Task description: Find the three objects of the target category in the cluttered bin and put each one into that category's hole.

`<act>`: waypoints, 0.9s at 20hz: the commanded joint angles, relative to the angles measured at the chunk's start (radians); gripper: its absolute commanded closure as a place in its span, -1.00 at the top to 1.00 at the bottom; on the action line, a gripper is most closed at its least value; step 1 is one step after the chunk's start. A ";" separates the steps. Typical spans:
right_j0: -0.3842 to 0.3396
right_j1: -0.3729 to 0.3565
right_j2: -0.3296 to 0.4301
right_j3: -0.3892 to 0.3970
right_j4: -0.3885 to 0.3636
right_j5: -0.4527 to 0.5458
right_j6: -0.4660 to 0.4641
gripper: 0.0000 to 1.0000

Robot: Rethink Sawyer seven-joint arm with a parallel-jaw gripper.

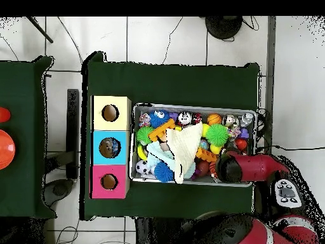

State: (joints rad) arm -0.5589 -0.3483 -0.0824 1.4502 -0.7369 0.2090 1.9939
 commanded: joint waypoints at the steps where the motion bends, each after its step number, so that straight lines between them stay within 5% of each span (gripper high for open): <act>1: -0.011 0.033 0.141 0.035 0.065 -0.027 0.078 1.00; 11: -0.010 -0.015 0.152 0.083 0.089 0.024 0.050 1.00; 18: -0.066 -0.066 0.226 0.100 0.122 0.100 -0.029 1.00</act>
State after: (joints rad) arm -0.5947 -0.3868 -0.0299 1.4905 -0.6806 0.2156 1.9939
